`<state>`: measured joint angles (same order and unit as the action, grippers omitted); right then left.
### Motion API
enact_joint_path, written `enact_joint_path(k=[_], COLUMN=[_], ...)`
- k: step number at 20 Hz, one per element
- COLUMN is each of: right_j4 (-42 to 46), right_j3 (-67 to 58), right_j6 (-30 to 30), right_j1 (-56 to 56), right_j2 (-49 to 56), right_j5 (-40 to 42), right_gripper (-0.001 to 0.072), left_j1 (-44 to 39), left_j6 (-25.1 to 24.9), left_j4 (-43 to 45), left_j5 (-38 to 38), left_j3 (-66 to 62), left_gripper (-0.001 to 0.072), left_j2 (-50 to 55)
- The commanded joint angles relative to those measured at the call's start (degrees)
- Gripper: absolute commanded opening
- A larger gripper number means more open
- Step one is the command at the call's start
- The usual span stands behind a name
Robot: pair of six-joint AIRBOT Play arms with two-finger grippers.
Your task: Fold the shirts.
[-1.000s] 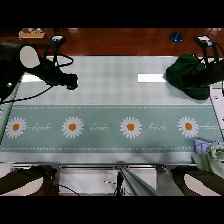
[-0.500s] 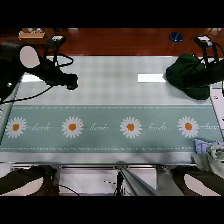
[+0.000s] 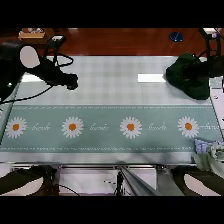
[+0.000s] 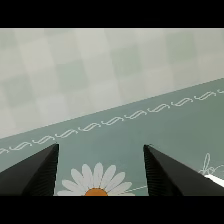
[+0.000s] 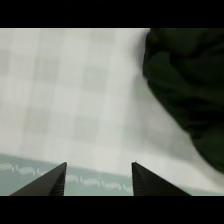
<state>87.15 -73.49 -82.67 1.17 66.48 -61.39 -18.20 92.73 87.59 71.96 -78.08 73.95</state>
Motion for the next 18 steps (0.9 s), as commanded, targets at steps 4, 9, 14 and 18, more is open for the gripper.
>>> enact_joint_path(k=[4, 9, 14, 18], right_j4=[12.7, 28.6, 19.9, 12.5], right_j3=[-0.1, -0.1, -0.1, -0.1], right_j6=[-3.9, -15.7, -20.6, -20.5], right_j1=[0.0, -4.0, -12.3, -15.9], right_j2=[1.0, 8.6, 18.2, 24.3], right_j5=[15.5, 20.7, 20.7, 22.9], right_gripper=[0.0487, 0.0566, 0.0588, 0.0589], left_j1=[0.0, 0.0, 0.0, 0.0], left_j6=[-0.1, 0.0, 0.0, 0.0], left_j4=[-0.1, -0.7, -2.4, -4.3], left_j5=[-1.0, -0.9, -0.9, -0.1], left_j3=[0.0, -0.7, -5.4, -6.1], left_gripper=[0.0605, 0.0606, 0.0713, 0.0713], left_j2=[1.6, 1.3, -0.5, -1.7])
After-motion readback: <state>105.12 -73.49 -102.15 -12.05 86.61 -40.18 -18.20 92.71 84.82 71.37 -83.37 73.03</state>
